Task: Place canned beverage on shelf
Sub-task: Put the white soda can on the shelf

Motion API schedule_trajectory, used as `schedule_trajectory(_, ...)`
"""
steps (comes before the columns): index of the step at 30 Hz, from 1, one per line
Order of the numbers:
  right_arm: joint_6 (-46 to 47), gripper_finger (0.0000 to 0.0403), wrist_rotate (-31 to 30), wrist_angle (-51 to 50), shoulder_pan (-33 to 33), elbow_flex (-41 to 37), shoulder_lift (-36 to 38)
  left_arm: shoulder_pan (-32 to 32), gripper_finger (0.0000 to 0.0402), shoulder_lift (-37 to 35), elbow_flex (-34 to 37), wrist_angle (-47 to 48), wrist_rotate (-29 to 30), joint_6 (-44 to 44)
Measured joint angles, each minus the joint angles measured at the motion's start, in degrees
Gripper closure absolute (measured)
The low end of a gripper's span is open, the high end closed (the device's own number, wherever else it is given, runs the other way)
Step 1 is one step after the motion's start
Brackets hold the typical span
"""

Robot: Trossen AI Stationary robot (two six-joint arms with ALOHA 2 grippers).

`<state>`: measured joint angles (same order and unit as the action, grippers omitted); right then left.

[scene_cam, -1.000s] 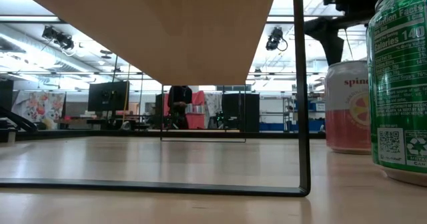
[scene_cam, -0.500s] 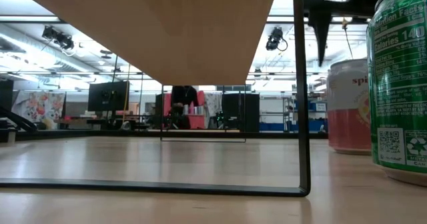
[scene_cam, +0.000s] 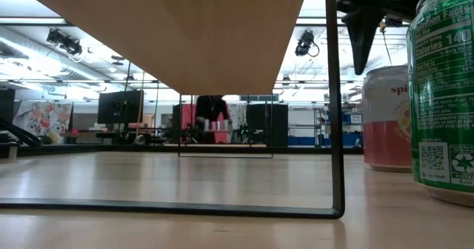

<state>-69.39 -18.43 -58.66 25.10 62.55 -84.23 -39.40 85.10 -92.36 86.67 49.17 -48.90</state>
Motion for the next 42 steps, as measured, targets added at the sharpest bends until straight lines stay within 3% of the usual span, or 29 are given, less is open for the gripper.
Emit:
schedule_trajectory(13, 2.17, 0.0025, 6.76, 8.34, -2.5, -7.4, -0.09, 0.02, 0.0162, 0.0, -0.02, -0.09, -0.02, -0.92)
schedule_trajectory(28, 27.31, 0.008, 15.82, 12.48, -4.27, -7.95, -0.04, 0.02, 0.0162, 0.0, 0.0, -0.28, -1.49, -1.49)
schedule_trajectory(35, 41.65, 0.0078, 16.85, 11.07, -4.55, -3.49, -0.11, 0.02, 0.0162, 0.0, -0.01, -0.26, -1.49, -1.01)
schedule_trajectory(42, 55.07, 0.0078, 16.73, 3.37, -6.27, 7.32, -0.11, 0.02, 0.0162, 0.0, 0.0, -0.42, -2.58, -0.9)
